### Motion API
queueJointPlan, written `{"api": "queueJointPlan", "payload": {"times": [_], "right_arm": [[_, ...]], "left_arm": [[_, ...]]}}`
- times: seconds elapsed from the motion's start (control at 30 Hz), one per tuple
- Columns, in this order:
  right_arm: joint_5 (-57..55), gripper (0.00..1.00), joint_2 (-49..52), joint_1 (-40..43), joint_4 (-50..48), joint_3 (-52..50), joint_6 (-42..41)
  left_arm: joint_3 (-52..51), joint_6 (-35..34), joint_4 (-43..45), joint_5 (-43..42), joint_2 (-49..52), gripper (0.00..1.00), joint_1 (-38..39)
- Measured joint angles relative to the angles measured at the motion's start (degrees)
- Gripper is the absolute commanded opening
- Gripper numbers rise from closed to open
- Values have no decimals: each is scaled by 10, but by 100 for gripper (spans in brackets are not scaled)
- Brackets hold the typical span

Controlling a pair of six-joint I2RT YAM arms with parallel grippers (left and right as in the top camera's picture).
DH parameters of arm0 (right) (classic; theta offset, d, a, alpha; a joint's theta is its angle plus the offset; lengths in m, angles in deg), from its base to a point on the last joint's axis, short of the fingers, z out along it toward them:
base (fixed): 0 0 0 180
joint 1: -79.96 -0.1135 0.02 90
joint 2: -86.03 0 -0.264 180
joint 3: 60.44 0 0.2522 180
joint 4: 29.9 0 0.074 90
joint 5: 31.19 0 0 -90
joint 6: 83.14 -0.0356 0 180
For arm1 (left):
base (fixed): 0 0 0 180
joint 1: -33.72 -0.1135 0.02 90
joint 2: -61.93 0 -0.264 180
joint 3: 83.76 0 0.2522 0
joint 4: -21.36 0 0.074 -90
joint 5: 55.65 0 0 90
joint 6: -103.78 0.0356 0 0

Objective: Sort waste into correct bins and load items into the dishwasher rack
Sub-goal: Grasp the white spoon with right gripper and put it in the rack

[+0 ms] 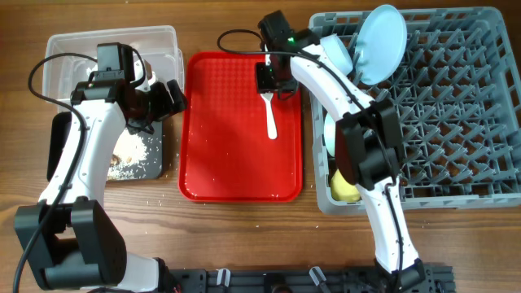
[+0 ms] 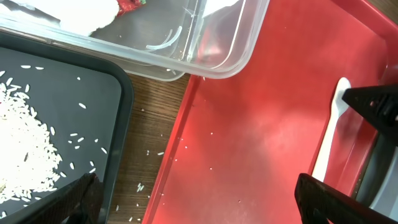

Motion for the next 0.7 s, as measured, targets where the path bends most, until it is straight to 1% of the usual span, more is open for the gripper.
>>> {"api": "queueJointPlan", "payload": {"times": [0.23,0.3,0.33,0.4,0.47,0.5,0.63,0.7], "right_arm": [[-3,44,1,0,-30,-29,-20],[-7,37,1,0,-32,-29,-26],[-9,29,1,0,-32,-29,-30],[-10,19,3,0,-31,-29,-38],[-2,6,5,0,-33,-29,-45],[0,4,6,-1,-32,-29,-48],[7,4,6,0,-31,-29,-49],[36,4,6,0,-21,-29,-25]], "left_arm": [[0,0,0,0,0,100,0],[0,0,0,0,0,100,0],[0,0,0,0,0,100,0],[0,0,0,0,0,100,0],[0,0,0,0,0,100,0],[0,0,0,0,0,100,0],[0,0,0,0,0,100,0],[0,0,0,0,0,100,0]]}}
